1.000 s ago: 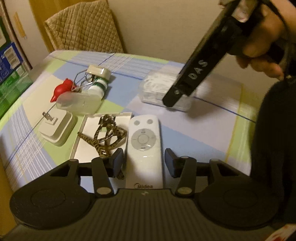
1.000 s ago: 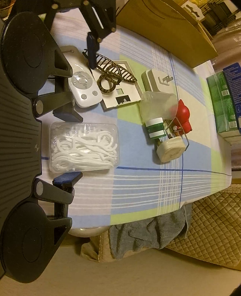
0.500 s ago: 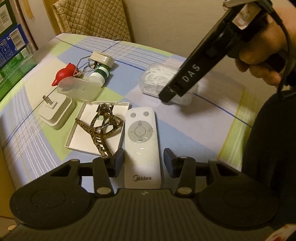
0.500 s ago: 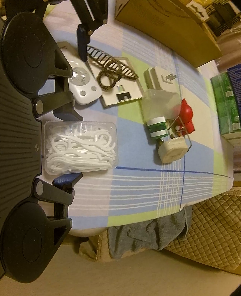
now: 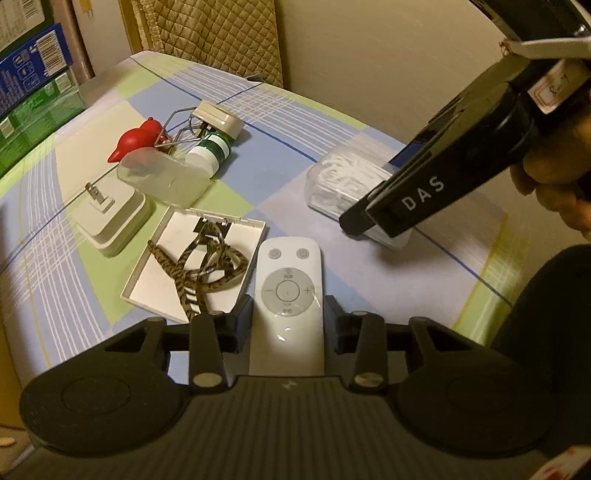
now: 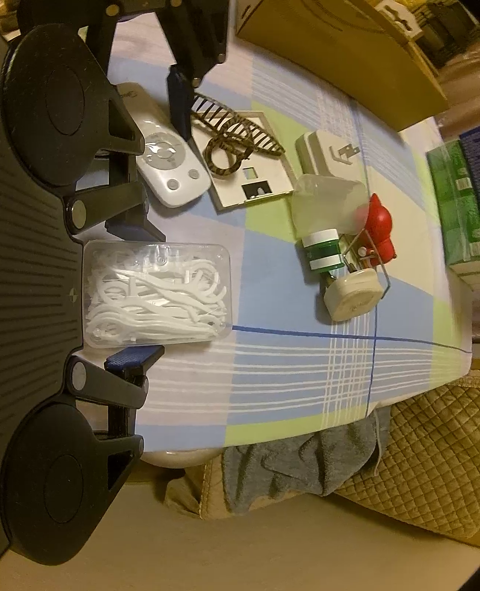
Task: Organize rigid objects
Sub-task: 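Carry the remote with the left gripper while the right gripper carries the floss box to the cardboard box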
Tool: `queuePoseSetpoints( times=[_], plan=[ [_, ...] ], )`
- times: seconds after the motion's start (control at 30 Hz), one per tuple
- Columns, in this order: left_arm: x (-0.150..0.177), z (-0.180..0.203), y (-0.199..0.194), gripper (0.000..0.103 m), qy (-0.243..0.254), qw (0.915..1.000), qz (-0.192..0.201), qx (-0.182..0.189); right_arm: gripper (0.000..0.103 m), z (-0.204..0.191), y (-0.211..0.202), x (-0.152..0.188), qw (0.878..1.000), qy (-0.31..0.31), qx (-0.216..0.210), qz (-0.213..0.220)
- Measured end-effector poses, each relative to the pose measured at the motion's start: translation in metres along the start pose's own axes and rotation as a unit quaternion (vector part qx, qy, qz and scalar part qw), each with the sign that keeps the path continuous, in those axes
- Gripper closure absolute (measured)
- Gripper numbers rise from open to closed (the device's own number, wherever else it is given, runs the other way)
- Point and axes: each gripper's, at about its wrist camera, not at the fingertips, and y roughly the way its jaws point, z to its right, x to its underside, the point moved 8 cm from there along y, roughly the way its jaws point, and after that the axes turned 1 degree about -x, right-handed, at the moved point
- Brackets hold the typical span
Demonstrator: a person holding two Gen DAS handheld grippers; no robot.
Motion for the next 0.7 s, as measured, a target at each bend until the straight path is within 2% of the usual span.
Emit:
queuePoseSetpoints(
  times=[0.2, 0.47, 0.7],
  plan=[
    [0.0, -0.003, -0.014, 0.068, -0.023, 0.9996, 0.014, 0.008, 0.05, 0.001, -0.023, -0.003, 0.999, 0.008, 0.013, 0.037],
    [-0.028, -0.017, -0.055, 0.068, -0.052, 0.9972, 0.053, 0.009, 0.05, -0.014, -0.071, -0.022, 0.996, 0.008, 0.007, 0.085],
    [-0.043, -0.075, -0.115, 0.068, -0.077, 0.9921, 0.092, -0.038, 0.05, -0.068, -0.12, -0.065, 0.99, -0.022, -0.024, 0.139]
  ],
)
